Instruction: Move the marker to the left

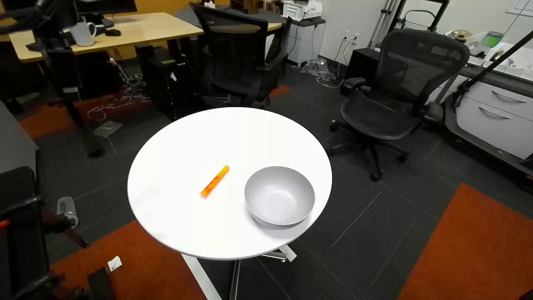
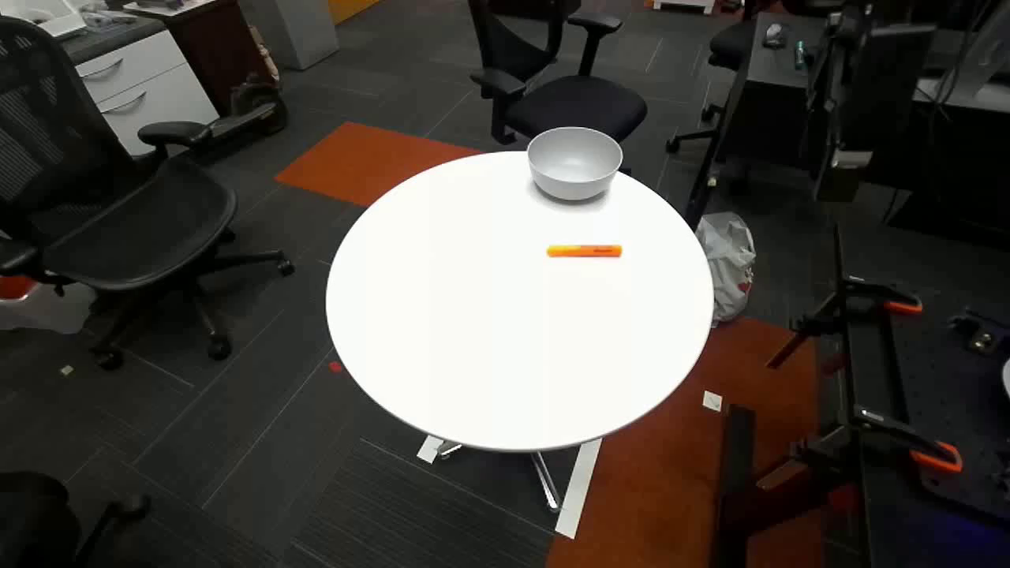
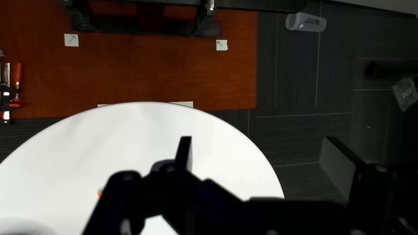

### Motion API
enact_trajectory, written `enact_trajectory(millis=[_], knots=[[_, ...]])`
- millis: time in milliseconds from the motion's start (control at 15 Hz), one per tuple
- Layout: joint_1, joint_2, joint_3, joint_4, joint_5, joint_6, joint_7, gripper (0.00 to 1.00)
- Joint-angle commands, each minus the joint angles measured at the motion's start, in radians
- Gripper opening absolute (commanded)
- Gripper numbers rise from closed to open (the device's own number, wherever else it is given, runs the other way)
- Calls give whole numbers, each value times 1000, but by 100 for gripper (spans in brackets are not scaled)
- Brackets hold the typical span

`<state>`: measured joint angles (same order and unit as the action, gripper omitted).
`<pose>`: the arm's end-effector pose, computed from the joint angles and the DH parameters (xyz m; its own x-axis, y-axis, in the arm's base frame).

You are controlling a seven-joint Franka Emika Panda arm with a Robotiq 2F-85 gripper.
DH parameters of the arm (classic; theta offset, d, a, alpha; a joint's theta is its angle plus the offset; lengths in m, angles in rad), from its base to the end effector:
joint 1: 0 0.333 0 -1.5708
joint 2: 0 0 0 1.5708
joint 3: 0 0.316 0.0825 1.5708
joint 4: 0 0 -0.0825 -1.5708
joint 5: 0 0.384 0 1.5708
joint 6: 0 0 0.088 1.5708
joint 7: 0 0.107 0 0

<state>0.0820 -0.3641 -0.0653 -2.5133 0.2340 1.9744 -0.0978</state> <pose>0.3999 0.0217 0.3976 0.9861 0.0288 -0.1636 -0.0103 -0.9723 -0.2337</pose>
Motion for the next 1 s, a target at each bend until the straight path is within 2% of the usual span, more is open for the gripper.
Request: enact_trajectory(millis=[0, 533, 733, 933], knots=[[-17, 1, 16, 1, 5, -3, -5, 100], [-19, 19, 17, 8, -1, 10, -11, 100], [-23, 79, 21, 19, -63, 78, -61, 100], [-33, 160, 26, 31, -202, 167, -112, 100]])
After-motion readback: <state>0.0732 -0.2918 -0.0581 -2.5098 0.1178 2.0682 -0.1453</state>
